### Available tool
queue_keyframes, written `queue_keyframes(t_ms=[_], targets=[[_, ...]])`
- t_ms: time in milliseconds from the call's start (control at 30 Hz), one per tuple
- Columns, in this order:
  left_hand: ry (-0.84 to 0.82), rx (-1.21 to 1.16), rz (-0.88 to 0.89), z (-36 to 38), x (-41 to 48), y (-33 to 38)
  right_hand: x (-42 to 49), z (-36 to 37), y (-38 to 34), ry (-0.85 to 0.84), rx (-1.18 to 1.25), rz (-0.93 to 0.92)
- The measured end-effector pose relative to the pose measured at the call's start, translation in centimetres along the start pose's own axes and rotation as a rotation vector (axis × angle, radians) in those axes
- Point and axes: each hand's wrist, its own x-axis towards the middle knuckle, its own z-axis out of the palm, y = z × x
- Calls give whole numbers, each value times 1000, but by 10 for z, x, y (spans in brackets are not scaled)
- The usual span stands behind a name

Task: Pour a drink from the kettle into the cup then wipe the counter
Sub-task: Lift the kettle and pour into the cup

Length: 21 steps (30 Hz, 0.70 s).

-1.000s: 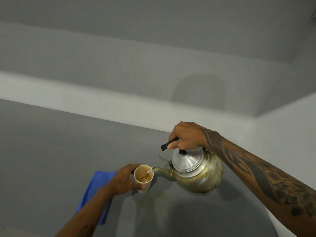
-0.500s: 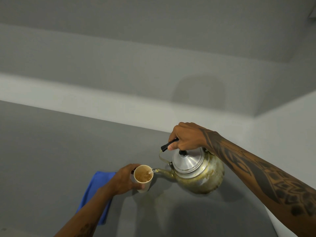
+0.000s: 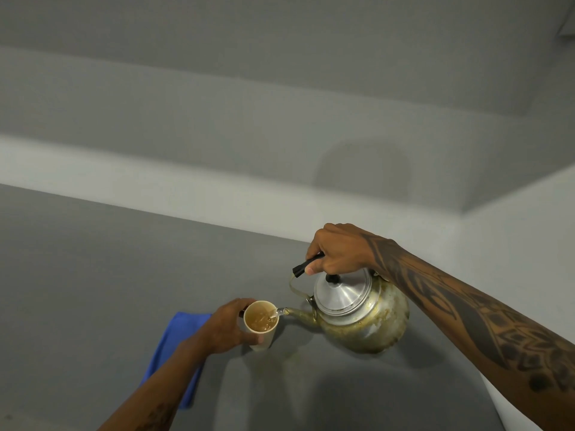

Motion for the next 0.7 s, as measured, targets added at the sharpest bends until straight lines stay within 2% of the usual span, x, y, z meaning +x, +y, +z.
queue_keyframes(t_ms=[300, 533, 700], targets=[[1, -7, -32, 0, -4, 5, 0, 6, 8, 13, 35, 24], [-13, -45, -56, -3, -2, 7, -5, 26, 36, -7, 179, 63], [-67, 41, -97, -11, 0, 18, -10, 40, 53, -4, 277, 99]])
